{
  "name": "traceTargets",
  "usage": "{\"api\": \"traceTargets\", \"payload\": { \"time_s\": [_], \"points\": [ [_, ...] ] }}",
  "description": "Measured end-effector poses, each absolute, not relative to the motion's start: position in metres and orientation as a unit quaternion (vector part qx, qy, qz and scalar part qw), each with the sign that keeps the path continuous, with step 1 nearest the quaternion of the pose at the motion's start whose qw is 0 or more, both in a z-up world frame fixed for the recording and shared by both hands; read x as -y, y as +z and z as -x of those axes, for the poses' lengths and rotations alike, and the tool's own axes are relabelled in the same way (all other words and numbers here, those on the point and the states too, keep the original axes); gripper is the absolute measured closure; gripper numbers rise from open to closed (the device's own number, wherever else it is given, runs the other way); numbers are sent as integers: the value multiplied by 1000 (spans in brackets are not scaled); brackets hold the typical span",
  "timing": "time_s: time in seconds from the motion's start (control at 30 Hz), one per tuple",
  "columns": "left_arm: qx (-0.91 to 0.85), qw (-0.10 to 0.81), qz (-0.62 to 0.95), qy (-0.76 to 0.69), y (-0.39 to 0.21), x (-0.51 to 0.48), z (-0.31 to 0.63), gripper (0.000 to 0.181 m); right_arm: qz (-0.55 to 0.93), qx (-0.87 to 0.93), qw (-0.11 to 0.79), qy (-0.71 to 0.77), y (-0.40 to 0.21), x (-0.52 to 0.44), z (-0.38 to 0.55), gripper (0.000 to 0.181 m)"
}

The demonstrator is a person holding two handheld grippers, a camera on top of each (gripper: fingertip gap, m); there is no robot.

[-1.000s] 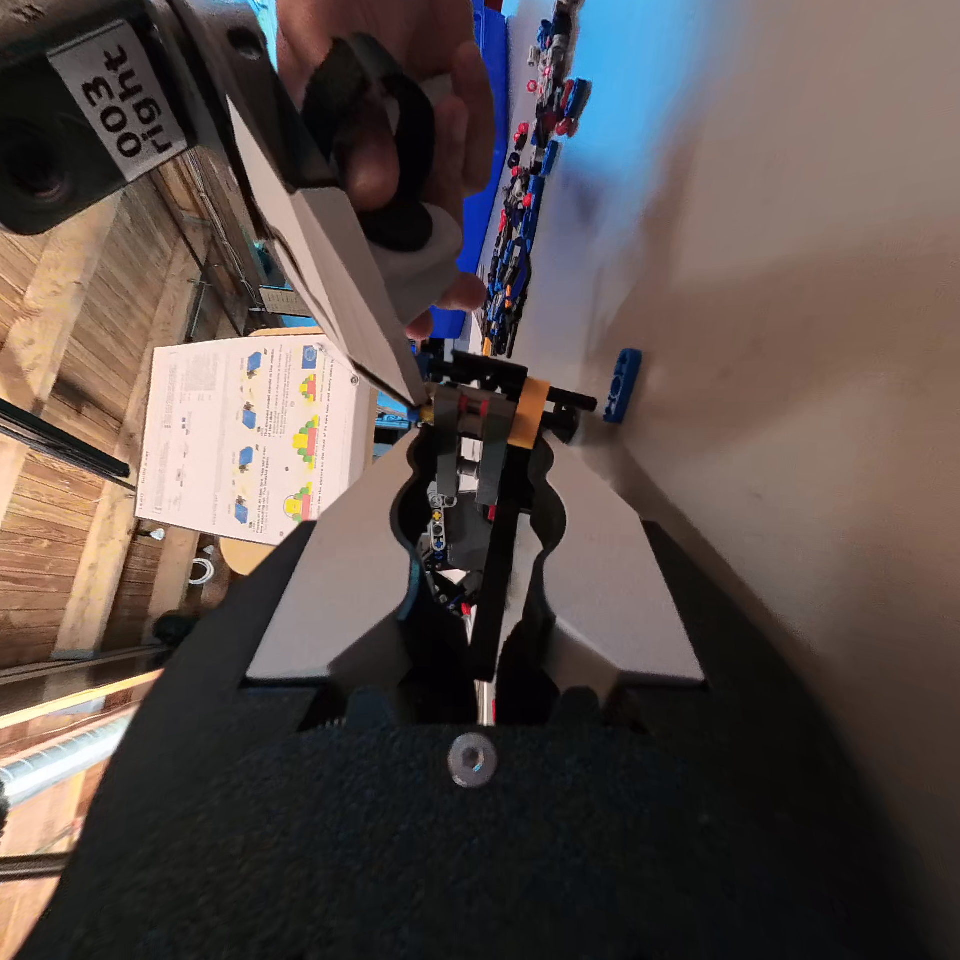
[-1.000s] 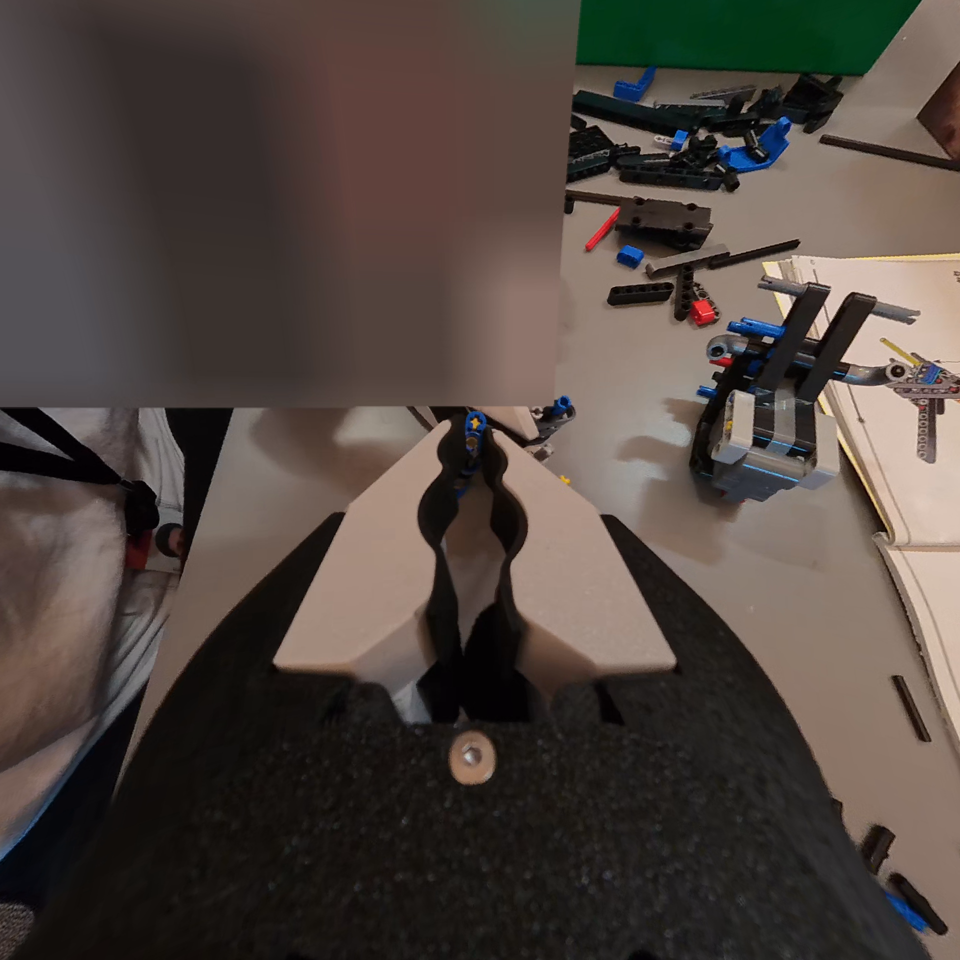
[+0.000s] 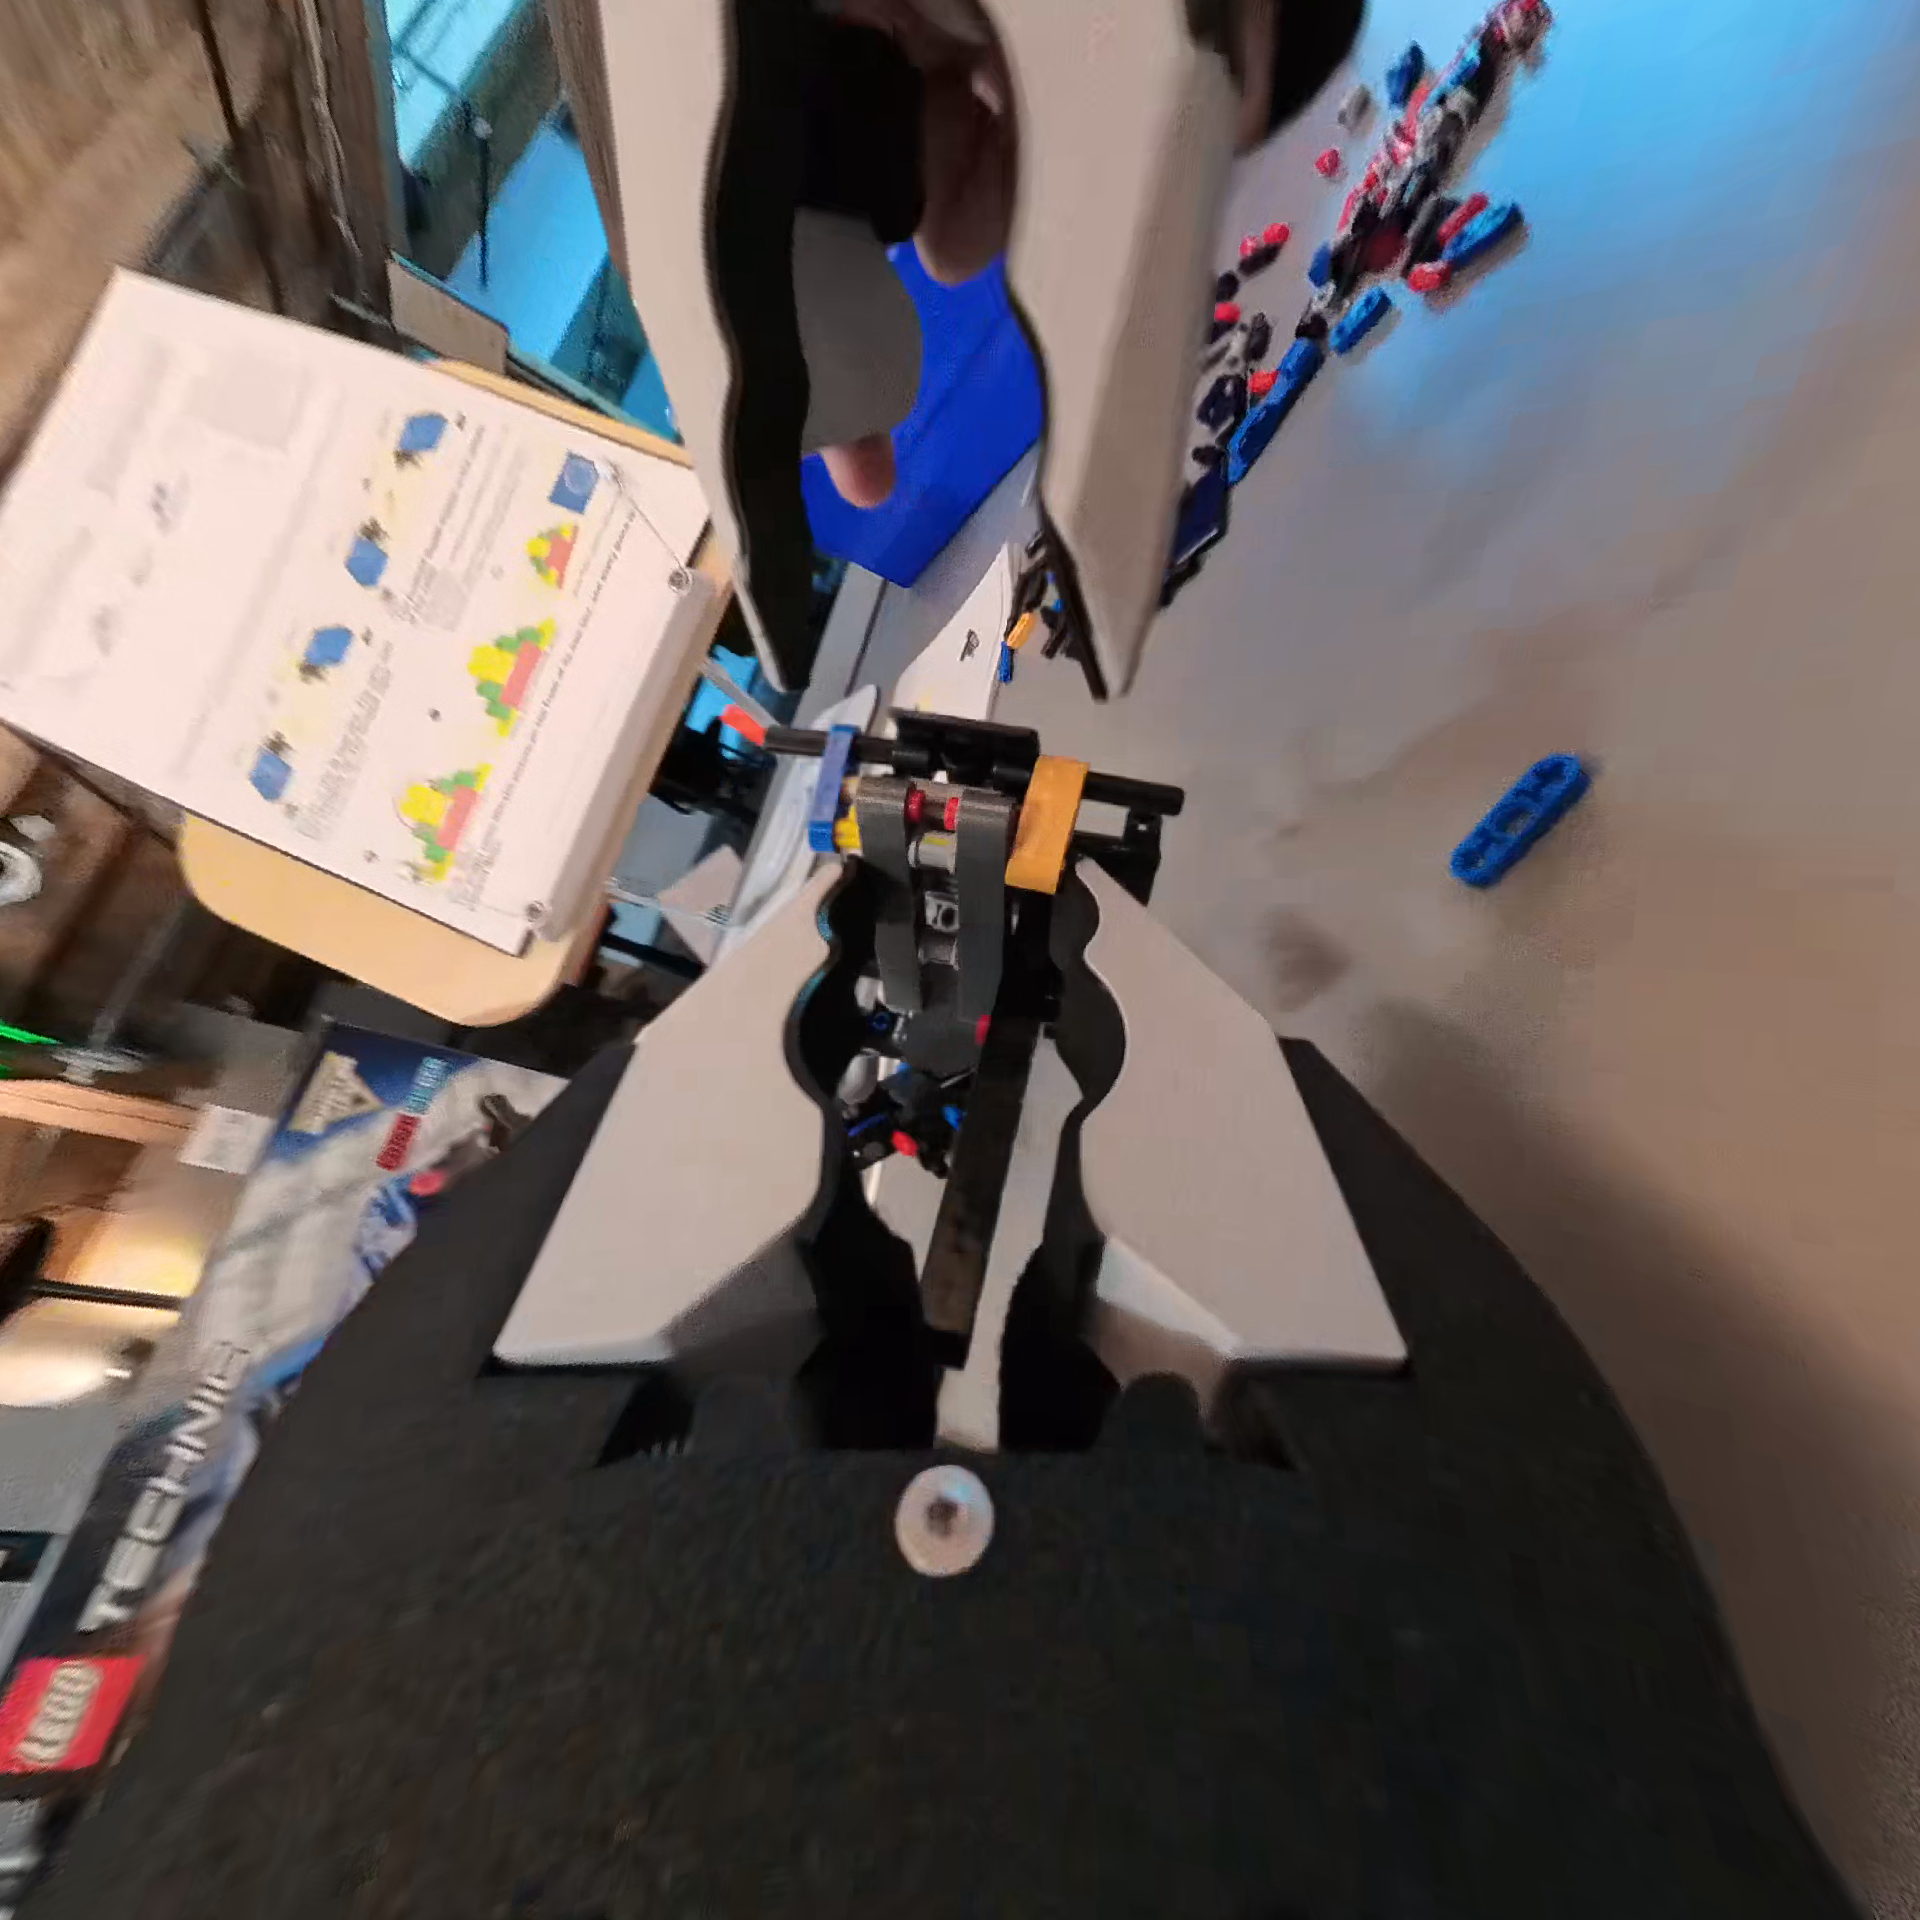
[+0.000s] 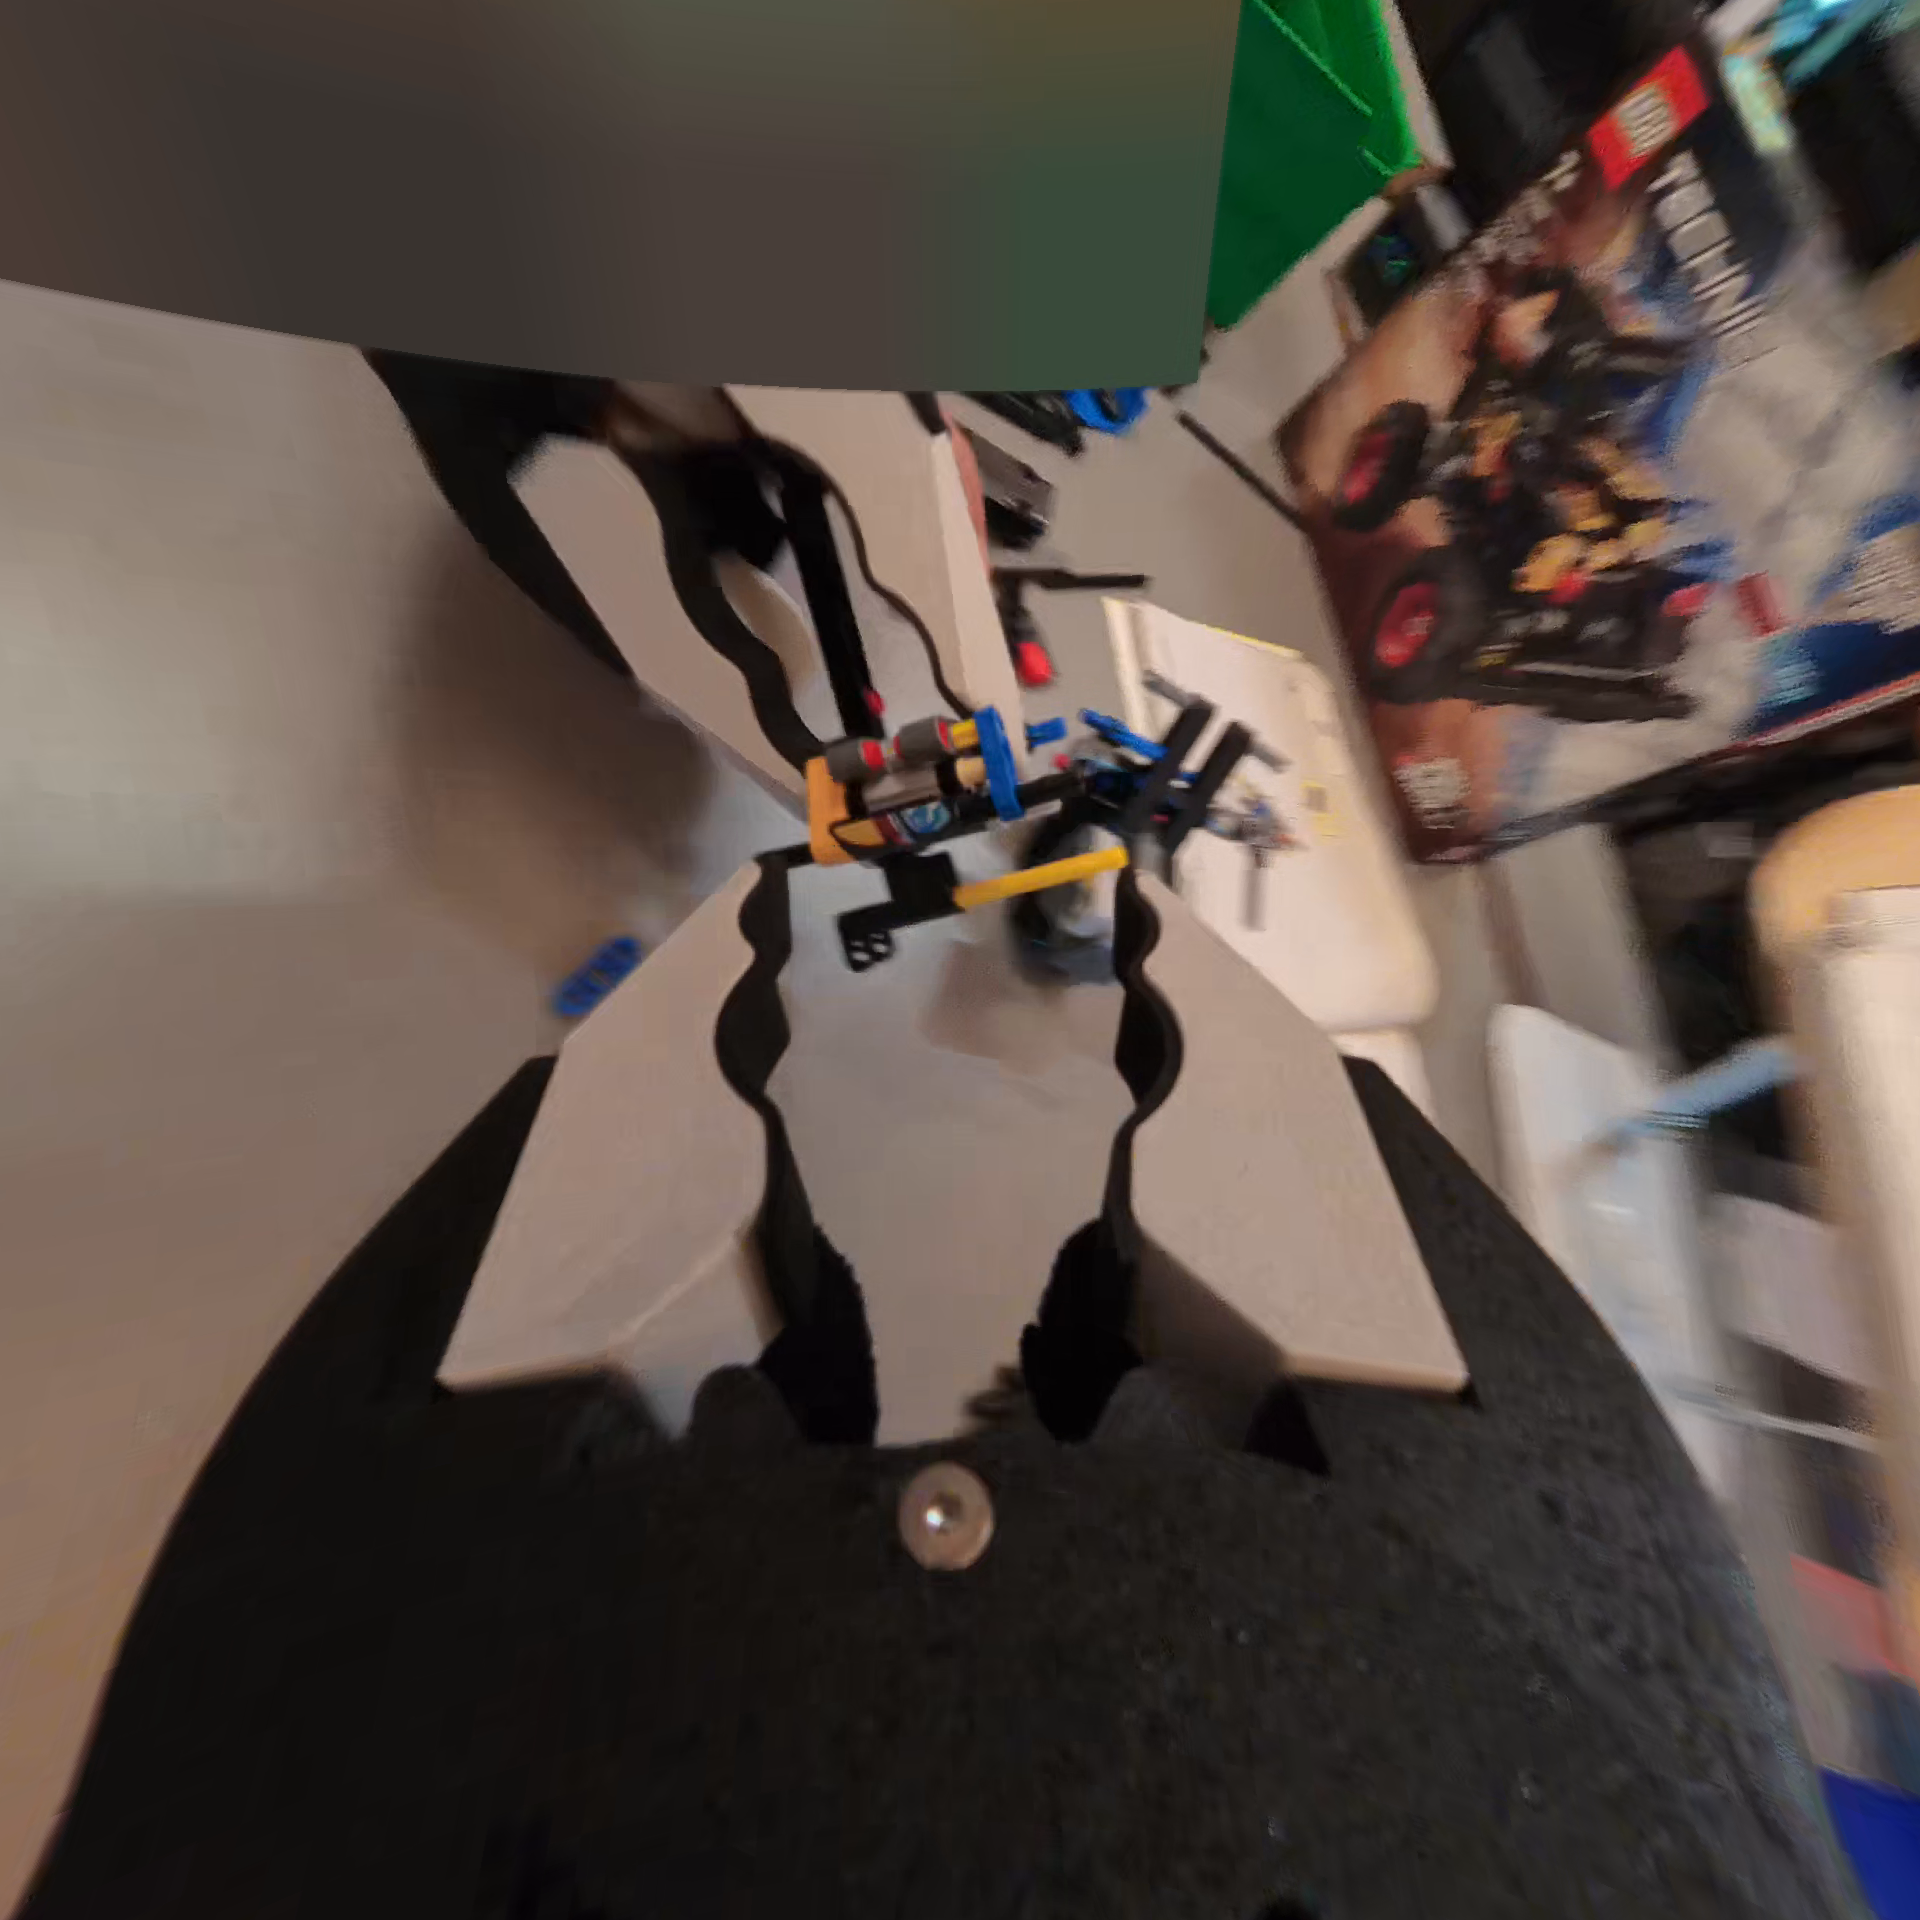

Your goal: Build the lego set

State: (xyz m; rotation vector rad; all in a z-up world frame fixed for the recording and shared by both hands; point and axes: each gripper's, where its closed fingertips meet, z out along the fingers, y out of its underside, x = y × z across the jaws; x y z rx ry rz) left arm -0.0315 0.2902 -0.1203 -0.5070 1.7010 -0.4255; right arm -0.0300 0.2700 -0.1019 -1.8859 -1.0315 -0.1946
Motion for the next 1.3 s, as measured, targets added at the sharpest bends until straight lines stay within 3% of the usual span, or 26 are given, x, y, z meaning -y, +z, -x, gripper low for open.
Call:
{"api": "traceTargets", "payload": {
  "time_s": [0.07, 0.17, 0.7, 1.3],
  "points": [
    [-739, 603, 235, -186, -121, -294, 30, 149, 736, 450, 467, -193, -94, -278, 31, 123],
    [-744, 611, 229, -145, -124, -300, 30, 149, 730, 478, 424, -243, -99, -282, 38, 125],
    [-731, 641, 214, -94, -118, -291, 36, 150, 752, 495, 326, -286, -115, -287, 44, 135],
    [-726, 662, 181, -38, -123, -292, 35, 152, 738, 506, 360, -266, -123, -288, 44, 140]
  ]
}}
